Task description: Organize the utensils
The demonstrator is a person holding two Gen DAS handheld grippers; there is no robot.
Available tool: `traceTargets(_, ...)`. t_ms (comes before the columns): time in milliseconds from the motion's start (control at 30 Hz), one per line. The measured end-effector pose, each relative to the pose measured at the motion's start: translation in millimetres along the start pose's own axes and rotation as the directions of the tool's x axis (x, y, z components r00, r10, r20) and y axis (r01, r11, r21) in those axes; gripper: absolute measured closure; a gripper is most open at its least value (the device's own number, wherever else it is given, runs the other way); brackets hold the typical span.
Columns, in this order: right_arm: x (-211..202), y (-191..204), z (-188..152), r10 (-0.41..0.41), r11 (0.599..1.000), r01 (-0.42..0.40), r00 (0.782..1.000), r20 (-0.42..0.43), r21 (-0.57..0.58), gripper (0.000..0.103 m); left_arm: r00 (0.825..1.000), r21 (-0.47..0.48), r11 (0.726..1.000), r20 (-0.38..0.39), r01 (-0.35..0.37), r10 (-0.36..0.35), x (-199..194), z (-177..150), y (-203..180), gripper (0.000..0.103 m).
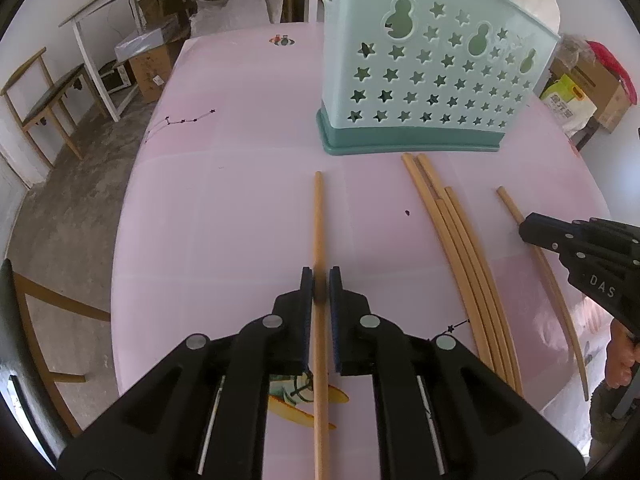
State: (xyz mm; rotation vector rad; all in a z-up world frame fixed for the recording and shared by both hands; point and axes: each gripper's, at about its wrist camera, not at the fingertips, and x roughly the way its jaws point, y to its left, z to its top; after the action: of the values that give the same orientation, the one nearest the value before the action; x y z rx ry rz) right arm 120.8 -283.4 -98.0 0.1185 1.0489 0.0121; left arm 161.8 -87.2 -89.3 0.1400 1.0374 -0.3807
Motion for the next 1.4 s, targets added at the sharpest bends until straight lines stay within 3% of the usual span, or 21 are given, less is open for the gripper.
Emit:
traceTargets(267, 2.0, -4.5, 4.4, 0.032, 0.999, -0.032, 0.999, -0.011, 0.011, 0.095, 0.994, -0.044, 0.994, -0.022, 0.103, -0.104, 0.0, 7.1, 10.0, 0.084)
traceTargets(500, 6.6, -12.9, 12.2, 0.079, 0.997, -0.078, 0.996, -0.046, 0.028, 0.094, 0.986, -0.02, 0.986, 0.022, 0.166, -0.166, -20.1, 16.4, 23.5, 0.07)
traceTargets(667, 11.3, -13.5, 19.8, 0.088, 0.996, -0.088, 0.994, -0.062, -0.001, 0.093, 0.989, 0.033, 0.988, -0.01, 0.149, -0.149, -11.6, 28.7, 14.8, 0.07)
traceTargets(767, 14.9, -14.7, 26.1, 0.097, 0.995, -0.098, 0.993, -0.063, -0.009, 0.092, 0.995, 0.067, 0.993, -0.042, 0.094, -0.092, -0.4, 38.0, 8.1, 0.07)
traceTargets(867, 17.5, -13.2, 30.4, 0.098, 0.995, -0.1, 0.994, -0.057, -0.029, 0.092, 0.997, 0.096, 0.995, -0.07, 0.033, -0.027, 12.4, 44.2, 4.8, 0.072)
traceTargets(933, 18.4, -12.4, 31.9, 0.097, 0.994, -0.099, 0.994, -0.051, -0.041, 0.092, 0.996, 0.114, 0.993, -0.089, 0.008, 0.002, 21.2, 46.4, 1.0, 0.081)
traceTargets(1033, 18.8, -10.3, 31.6, 0.093, 0.994, -0.095, 0.995, -0.041, -0.055, 0.092, 0.998, 0.148, 0.989, -0.061, -0.023, 0.032, 26.1, 46.0, -1.4, 0.086)
traceTargets(1167, 19.4, -2.4, 27.4, 0.059, 0.994, -0.06, 0.998, -0.016, -0.09, 0.095, 0.998, 0.144, 0.989, -0.051, -0.026, 0.033, 29.9, 46.1, -5.6, 0.098)
traceTargets(1400, 2.2, -11.6, 19.8, 0.082, 0.997, -0.082, 0.995, 0.049, -0.015, 0.096, 1.0, 0.085, 0.996, 0.015, 0.011, -0.013, 17.5, 43.8, -1.1, 0.099)
